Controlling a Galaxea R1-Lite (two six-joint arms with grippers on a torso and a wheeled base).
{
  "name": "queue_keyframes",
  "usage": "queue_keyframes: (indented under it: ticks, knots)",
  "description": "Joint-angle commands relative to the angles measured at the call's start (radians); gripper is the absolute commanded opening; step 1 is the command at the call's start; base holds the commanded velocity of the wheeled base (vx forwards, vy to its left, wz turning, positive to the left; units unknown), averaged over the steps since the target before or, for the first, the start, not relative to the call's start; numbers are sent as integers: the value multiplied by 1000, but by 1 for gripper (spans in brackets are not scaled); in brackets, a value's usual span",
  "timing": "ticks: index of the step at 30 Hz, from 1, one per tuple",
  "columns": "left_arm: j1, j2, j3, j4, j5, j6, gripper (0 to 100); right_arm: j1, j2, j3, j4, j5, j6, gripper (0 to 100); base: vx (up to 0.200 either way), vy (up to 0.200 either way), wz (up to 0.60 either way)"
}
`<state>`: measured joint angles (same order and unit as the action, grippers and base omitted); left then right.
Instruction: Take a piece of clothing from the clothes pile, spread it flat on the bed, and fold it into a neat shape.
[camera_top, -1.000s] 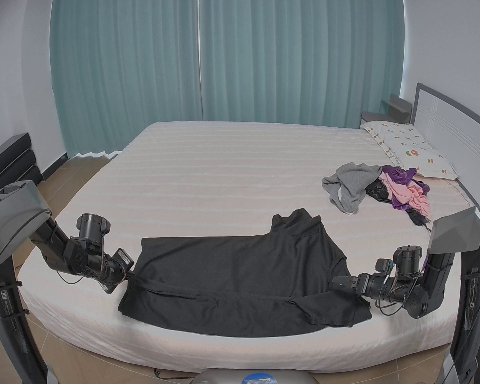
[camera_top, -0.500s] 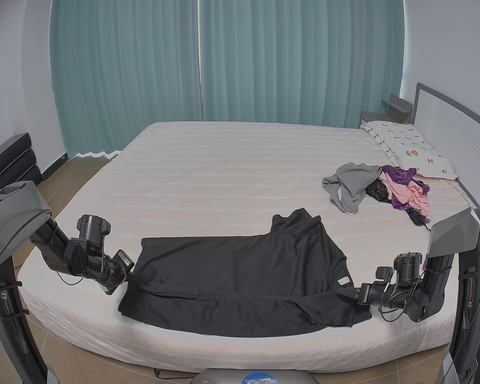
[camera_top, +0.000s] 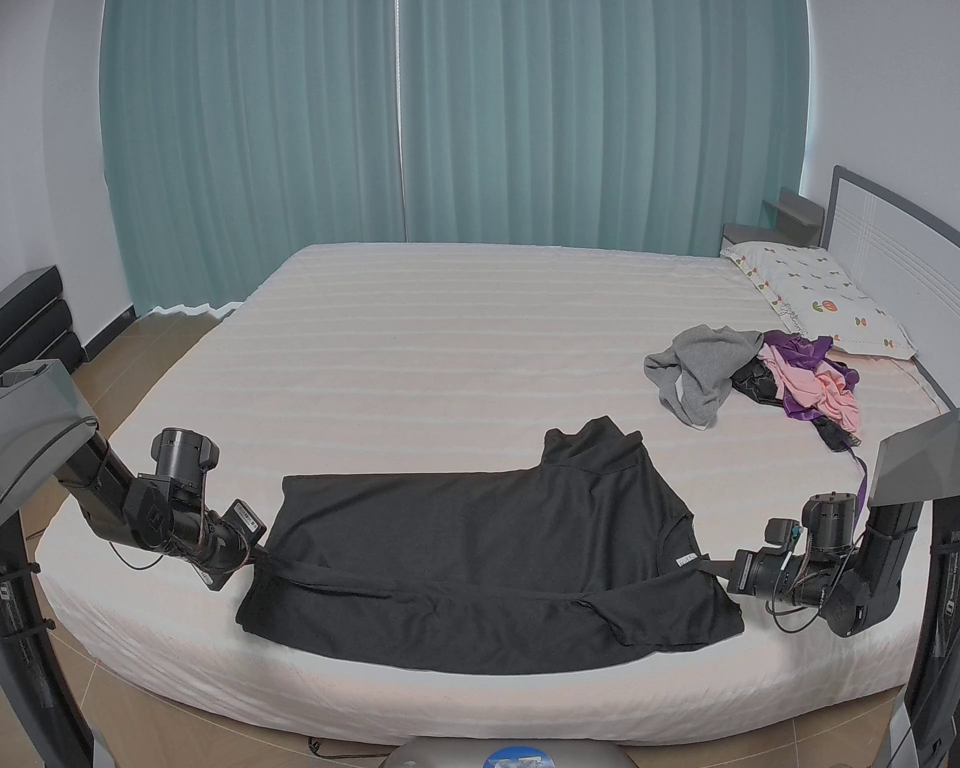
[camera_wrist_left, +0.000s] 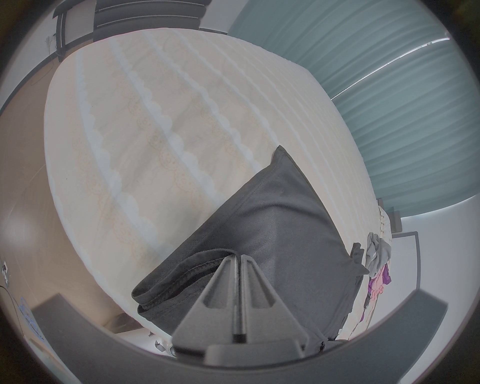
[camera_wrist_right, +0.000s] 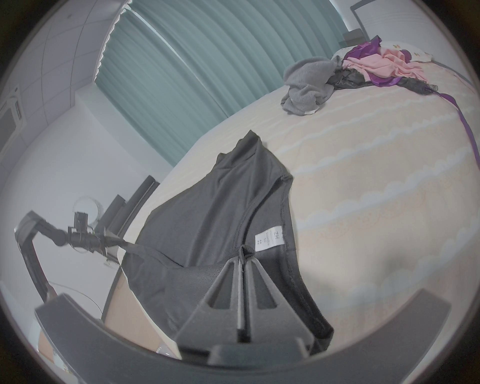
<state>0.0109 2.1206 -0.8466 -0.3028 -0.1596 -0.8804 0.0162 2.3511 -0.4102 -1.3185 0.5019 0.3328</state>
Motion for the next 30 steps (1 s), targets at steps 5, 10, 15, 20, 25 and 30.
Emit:
queue_keyframes:
  ticks: [5,10,15,20,25,30]
  knots:
    - [15,-56,29,-1,0,0,0,2,-115,41,-2,6,52,0,0,0,0]
    - [26,-79,41,19,-1,1,0,-4,-159,90,-15,47,63,0,0,0,0]
    - [40,-125,58,57,-55,1,0,-9,-182,140,-61,50,63,0,0,0,0]
    - [51,-171,72,100,-95,5,0,-10,-200,191,-116,52,63,0,0,0,0]
    - [67,-205,106,116,-101,6,0,-19,-225,252,-179,50,66,0,0,0,0]
    - [77,-219,141,116,-132,8,0,-32,-223,300,-191,50,65,0,0,0,0]
